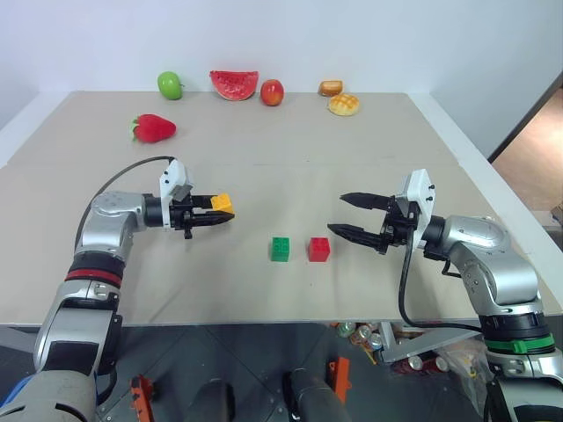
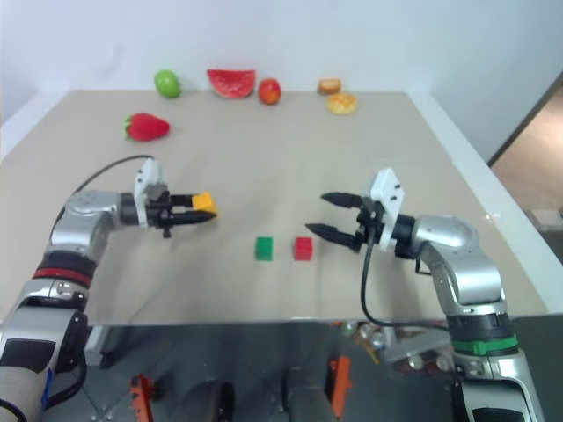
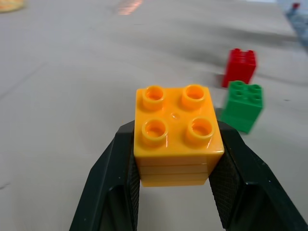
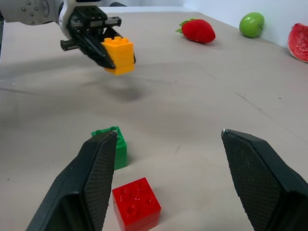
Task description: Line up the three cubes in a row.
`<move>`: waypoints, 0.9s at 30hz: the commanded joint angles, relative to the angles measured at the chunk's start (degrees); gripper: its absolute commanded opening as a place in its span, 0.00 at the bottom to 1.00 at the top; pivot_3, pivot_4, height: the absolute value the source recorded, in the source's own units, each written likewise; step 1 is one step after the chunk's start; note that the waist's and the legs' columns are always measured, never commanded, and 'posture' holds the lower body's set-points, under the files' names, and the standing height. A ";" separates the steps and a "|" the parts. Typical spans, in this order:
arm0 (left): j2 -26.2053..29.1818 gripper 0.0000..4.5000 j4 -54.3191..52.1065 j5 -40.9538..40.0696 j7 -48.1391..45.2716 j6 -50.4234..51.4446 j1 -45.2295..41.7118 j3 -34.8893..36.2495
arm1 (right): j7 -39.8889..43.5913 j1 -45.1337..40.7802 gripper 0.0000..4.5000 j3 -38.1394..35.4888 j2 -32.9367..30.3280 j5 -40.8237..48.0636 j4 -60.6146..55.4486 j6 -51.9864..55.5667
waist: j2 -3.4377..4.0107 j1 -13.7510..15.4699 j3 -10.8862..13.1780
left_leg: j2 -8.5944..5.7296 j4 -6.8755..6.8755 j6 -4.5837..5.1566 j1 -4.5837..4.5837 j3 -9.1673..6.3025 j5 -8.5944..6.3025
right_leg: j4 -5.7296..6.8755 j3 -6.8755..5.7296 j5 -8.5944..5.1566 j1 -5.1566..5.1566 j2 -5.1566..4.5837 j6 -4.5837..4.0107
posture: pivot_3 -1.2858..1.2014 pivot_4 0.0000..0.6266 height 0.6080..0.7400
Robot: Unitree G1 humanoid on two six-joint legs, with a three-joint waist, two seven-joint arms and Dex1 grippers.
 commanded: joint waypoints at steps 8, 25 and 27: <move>1.32 0.33 -0.28 3.47 -6.63 -8.69 4.07 -3.56 | 1.63 2.74 0.80 -3.28 -3.64 3.03 -4.96 2.08 | 0.00 -0.01 0.00 | 0.09 -0.03 0.03 0.03 -0.09 -0.02 | 0.04 -0.06 -0.03 -0.01 0.12 -0.12 | 0.52 0.24 1.00; -2.87 0.33 8.40 6.35 -6.56 -17.52 0.73 -4.18 | 5.57 6.62 0.80 -4.42 -8.00 4.34 -5.42 3.13 | 0.00 -0.04 0.00 | 0.09 0.00 0.04 0.05 -0.06 -0.02 | 0.04 0.00 -0.01 0.01 0.15 -0.09 | 0.52 0.24 1.00; -2.90 0.33 9.30 6.60 -6.54 -18.01 0.48 -4.20 | 5.51 6.60 0.80 -4.37 -7.97 4.24 -5.36 3.07 | 0.00 -0.02 0.00 | 0.09 0.00 0.04 0.04 -0.07 -0.02 | 0.04 -0.01 -0.01 0.01 0.16 -0.09 | 0.52 0.24 1.00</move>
